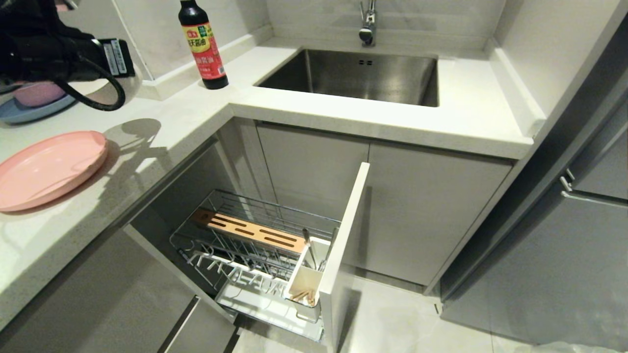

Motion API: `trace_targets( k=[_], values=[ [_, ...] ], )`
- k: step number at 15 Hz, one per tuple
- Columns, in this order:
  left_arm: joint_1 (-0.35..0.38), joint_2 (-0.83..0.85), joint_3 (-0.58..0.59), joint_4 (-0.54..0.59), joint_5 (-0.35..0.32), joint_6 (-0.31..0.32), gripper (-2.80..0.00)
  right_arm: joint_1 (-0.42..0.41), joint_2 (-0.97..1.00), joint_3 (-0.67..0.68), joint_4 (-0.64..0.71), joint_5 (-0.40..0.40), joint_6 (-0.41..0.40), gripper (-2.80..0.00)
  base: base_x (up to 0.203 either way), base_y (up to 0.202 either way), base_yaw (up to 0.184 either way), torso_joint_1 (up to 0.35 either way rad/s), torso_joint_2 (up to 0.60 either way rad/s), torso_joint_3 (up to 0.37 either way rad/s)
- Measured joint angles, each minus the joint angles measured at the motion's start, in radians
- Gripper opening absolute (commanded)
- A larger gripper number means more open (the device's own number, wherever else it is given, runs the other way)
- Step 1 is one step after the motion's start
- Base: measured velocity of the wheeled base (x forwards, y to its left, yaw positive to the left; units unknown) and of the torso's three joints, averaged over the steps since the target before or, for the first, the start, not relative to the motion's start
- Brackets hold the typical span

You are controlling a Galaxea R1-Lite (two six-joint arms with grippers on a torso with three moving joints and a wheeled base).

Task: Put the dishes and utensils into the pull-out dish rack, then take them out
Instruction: Pick up the bowl and place it in the cupboard

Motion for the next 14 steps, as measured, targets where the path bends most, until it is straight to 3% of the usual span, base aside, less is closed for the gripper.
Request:
trace_targets(
  k=[2, 5, 12, 14],
  values=[
    [-0.029, -0.063, 0.009, -0.005, 0.017, -0.03, -2.8, 0.0, 0.0, 0.0, 0.0, 0.0, 0.0, -2.8, 0.0, 0.0, 0.0, 0.0, 0.0, 0.0],
    [-0.1, -0.186, 0.087, -0.011, 0.046, -0.129, -2.8, 0.0, 0.0, 0.0, 0.0, 0.0, 0.0, -2.8, 0.0, 0.0, 0.0, 0.0, 0.0, 0.0],
    [-0.556, -0.523, 0.462, -0.036, 0.095, -0.504, -2.8, 0.0, 0.0, 0.0, 0.0, 0.0, 0.0, -2.8, 0.0, 0.0, 0.0, 0.0, 0.0, 0.0],
    [-0.635, -0.593, 0.597, -0.102, 0.097, -0.616, -2.8, 0.0, 0.0, 0.0, 0.0, 0.0, 0.0, -2.8, 0.0, 0.0, 0.0, 0.0, 0.0, 0.0]
  ],
)
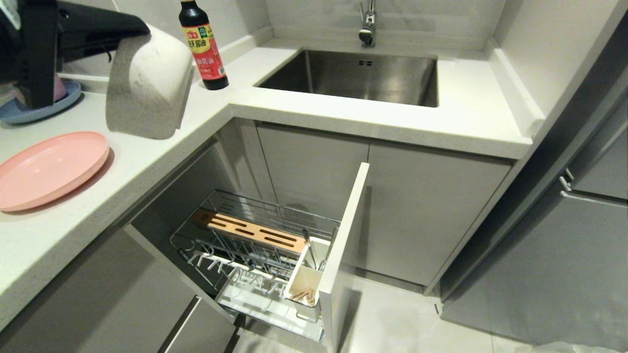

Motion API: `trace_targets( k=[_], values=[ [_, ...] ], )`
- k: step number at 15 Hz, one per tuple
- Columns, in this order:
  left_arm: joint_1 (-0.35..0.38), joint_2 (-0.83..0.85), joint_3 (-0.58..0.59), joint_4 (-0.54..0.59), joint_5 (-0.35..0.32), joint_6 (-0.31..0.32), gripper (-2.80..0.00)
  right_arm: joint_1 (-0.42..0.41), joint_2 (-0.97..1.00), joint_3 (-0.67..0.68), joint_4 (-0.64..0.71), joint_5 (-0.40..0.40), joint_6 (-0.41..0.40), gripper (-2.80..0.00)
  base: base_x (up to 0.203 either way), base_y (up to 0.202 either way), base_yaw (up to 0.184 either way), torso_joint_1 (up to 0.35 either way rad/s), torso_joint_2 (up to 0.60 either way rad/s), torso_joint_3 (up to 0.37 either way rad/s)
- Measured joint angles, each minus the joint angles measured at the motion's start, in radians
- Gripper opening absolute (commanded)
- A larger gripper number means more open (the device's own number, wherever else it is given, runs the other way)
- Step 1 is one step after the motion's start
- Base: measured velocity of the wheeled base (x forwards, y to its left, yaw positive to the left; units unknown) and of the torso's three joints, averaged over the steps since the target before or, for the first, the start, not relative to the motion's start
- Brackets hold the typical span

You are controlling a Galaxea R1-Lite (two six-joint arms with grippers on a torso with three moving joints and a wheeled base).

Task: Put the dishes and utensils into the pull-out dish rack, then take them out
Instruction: Pick up the bowl and place it in the cupboard

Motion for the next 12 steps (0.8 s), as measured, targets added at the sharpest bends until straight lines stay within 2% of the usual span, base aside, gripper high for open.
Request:
trace_targets(
  k=[3, 5, 9, 12],
  values=[
    [-0.044, -0.048, 0.203, -0.198, 0.015, -0.162, -2.8, 0.0, 0.0, 0.0, 0.0, 0.0, 0.0, -2.8, 0.0, 0.0, 0.0, 0.0, 0.0, 0.0],
    [-0.051, -0.017, 0.292, -0.351, 0.066, -0.284, -2.8, 0.0, 0.0, 0.0, 0.0, 0.0, 0.0, -2.8, 0.0, 0.0, 0.0, 0.0, 0.0, 0.0],
    [-0.051, 0.143, 0.339, -0.514, 0.242, -0.433, -2.8, 0.0, 0.0, 0.0, 0.0, 0.0, 0.0, -2.8, 0.0, 0.0, 0.0, 0.0, 0.0, 0.0],
    [-0.013, 0.313, 0.359, -0.682, 0.3, -0.509, -2.8, 0.0, 0.0, 0.0, 0.0, 0.0, 0.0, -2.8, 0.0, 0.0, 0.0, 0.0, 0.0, 0.0]
  ],
)
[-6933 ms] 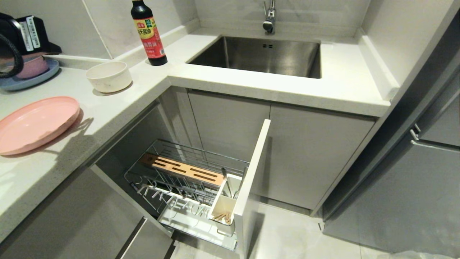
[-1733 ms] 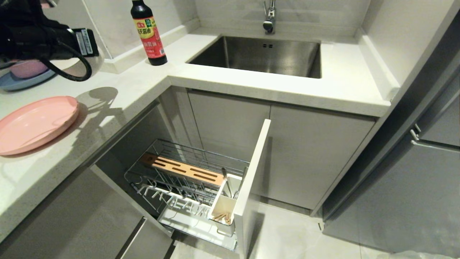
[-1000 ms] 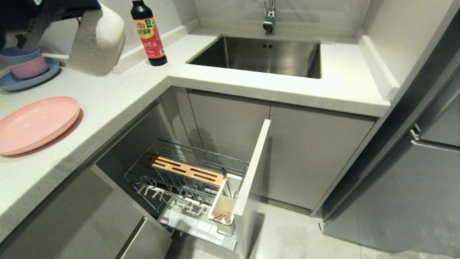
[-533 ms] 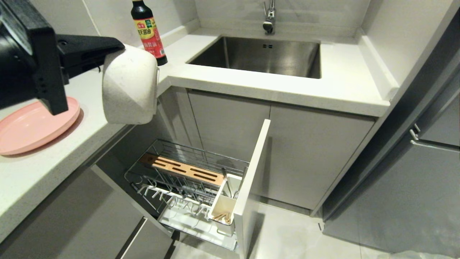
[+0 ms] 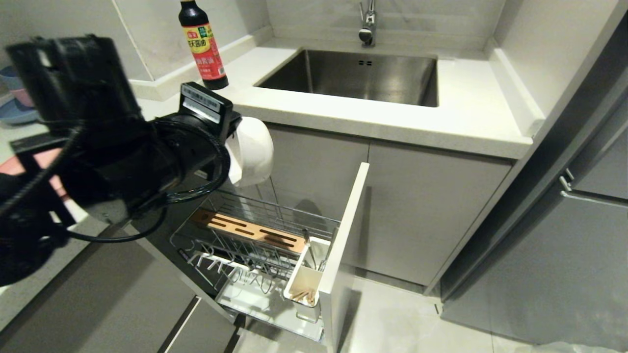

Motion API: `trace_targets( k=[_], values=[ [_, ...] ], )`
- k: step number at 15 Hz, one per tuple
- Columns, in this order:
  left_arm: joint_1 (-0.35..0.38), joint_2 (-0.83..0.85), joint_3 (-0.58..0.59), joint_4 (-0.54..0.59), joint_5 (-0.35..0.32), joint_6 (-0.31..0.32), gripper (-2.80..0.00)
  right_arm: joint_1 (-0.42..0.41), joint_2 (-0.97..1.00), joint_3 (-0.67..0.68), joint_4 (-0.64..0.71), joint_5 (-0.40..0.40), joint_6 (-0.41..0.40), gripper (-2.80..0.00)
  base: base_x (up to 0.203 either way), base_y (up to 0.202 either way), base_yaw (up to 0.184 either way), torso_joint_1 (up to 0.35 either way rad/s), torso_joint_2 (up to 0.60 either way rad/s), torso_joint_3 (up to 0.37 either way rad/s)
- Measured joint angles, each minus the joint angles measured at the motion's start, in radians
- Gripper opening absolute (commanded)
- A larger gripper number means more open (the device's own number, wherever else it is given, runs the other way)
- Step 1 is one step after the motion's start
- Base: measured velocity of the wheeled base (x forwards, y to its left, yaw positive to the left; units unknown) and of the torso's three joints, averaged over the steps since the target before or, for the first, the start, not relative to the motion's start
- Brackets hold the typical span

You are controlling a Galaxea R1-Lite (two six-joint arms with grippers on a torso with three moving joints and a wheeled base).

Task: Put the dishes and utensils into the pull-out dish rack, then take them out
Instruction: Pick up the bowl and place it in the cupboard

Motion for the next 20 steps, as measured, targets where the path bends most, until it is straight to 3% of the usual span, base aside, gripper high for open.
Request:
trace_targets(
  k=[3, 8, 13, 20],
  values=[
    [0.065, 0.159, 0.008, -0.149, 0.008, -0.085, -2.8, 0.0, 0.0, 0.0, 0.0, 0.0, 0.0, -2.8, 0.0, 0.0, 0.0, 0.0, 0.0, 0.0],
    [0.138, 0.369, -0.002, -0.3, 0.011, -0.21, -2.8, 0.0, 0.0, 0.0, 0.0, 0.0, 0.0, -2.8, 0.0, 0.0, 0.0, 0.0, 0.0, 0.0],
    [0.145, 0.496, -0.005, -0.45, 0.072, -0.219, -2.8, 0.0, 0.0, 0.0, 0.0, 0.0, 0.0, -2.8, 0.0, 0.0, 0.0, 0.0, 0.0, 0.0],
    [0.157, 0.619, -0.031, -0.475, 0.082, -0.237, -2.8, 0.0, 0.0, 0.0, 0.0, 0.0, 0.0, -2.8, 0.0, 0.0, 0.0, 0.0, 0.0, 0.0]
  ],
)
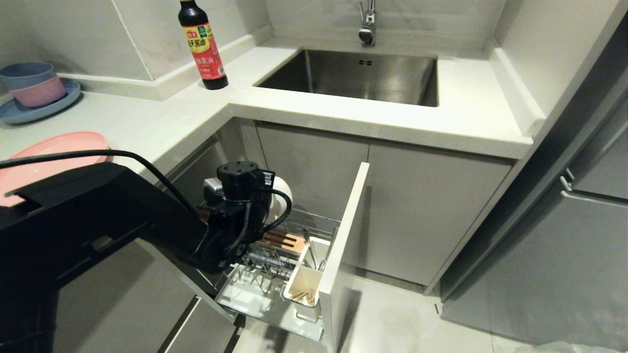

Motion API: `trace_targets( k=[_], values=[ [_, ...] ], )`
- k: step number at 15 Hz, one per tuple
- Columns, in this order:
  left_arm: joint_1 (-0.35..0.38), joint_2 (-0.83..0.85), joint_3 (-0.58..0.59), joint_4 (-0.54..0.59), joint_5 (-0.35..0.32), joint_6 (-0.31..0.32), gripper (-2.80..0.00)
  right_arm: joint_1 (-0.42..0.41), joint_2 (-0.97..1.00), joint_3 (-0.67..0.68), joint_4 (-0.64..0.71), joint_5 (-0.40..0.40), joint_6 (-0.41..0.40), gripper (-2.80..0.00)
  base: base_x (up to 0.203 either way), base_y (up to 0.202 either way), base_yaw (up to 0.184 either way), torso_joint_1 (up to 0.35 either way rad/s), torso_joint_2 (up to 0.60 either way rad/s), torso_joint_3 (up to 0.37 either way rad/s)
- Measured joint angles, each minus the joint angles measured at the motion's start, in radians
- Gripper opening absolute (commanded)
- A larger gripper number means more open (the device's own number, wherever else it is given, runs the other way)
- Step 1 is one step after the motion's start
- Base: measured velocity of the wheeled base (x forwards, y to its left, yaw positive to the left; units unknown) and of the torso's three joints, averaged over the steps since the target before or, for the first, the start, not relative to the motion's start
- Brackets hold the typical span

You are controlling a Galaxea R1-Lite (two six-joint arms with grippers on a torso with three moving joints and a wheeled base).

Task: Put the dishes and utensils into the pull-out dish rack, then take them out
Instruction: Pick up the bowl and place it in the cupboard

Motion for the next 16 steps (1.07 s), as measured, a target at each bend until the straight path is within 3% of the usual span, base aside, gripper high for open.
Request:
trace_targets(
  k=[16],
  values=[
    [0.038, 0.131, -0.062, -0.056, -0.009, -0.062, -2.8, 0.0, 0.0, 0.0, 0.0, 0.0, 0.0, -2.8, 0.0, 0.0, 0.0, 0.0, 0.0, 0.0]
  ],
)
